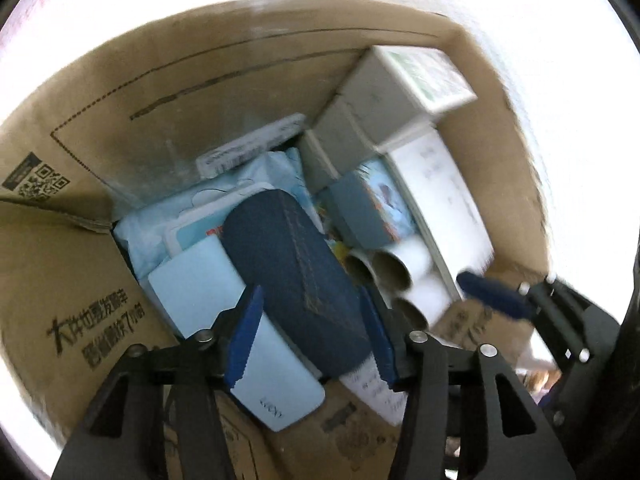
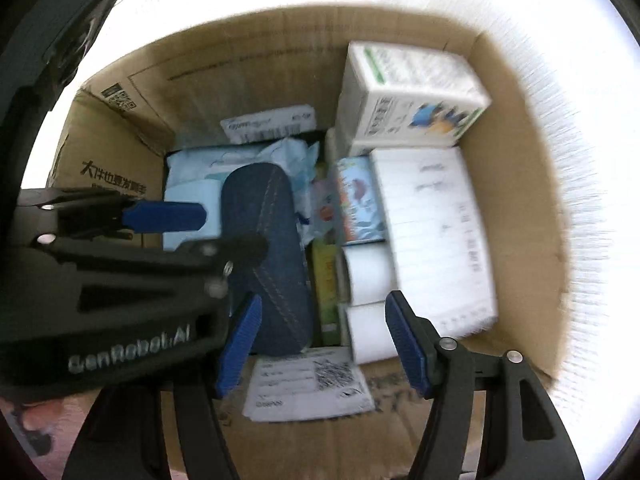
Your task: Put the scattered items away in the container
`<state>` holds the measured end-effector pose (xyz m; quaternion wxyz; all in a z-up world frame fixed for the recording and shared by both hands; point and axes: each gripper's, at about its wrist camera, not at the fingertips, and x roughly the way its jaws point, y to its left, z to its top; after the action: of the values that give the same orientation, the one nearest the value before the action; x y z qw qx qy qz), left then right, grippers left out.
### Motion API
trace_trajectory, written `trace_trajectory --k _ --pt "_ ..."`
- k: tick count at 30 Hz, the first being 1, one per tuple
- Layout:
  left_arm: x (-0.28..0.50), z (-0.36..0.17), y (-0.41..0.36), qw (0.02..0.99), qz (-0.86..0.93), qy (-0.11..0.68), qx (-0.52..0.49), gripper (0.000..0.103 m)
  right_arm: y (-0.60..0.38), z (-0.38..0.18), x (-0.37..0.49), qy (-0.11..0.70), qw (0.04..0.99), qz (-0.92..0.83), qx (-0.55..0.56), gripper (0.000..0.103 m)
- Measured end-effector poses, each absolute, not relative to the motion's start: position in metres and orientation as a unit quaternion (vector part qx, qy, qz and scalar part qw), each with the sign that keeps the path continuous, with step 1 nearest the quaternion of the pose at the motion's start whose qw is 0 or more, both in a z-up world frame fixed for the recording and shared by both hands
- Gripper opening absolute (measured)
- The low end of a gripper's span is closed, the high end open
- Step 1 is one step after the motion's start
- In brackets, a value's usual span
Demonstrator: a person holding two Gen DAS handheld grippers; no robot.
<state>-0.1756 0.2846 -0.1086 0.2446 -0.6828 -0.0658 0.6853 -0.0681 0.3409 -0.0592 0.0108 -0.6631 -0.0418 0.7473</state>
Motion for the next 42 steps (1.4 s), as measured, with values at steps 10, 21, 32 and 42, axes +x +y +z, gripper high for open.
trace_trajectory --k 10,21,32,42 --pt "-0.145 -0.071 0.274 0.288 0.74 -0.005 -0.608 0.066 0.343 -0.02 -0.019 -0.043 0.062 0.801 -0.595 0.067" --pt "-0.114 -0.015 0.228 0.29 0.831 0.005 -0.474 0.068 0.296 0.004 0.012 -0.075 0.097 0.823 -0.555 0.068" --pt "-0.067 0.013 0.208 0.271 0.886 0.086 -0.367 0.071 0.278 0.022 0.039 -0.042 0.136 0.837 -0.528 0.069" --pt "-0.063 0.013 0.192 0.234 0.899 0.093 -0.358 0.072 0.28 0.033 0.049 -0.05 0.183 0.843 -0.503 0.072"
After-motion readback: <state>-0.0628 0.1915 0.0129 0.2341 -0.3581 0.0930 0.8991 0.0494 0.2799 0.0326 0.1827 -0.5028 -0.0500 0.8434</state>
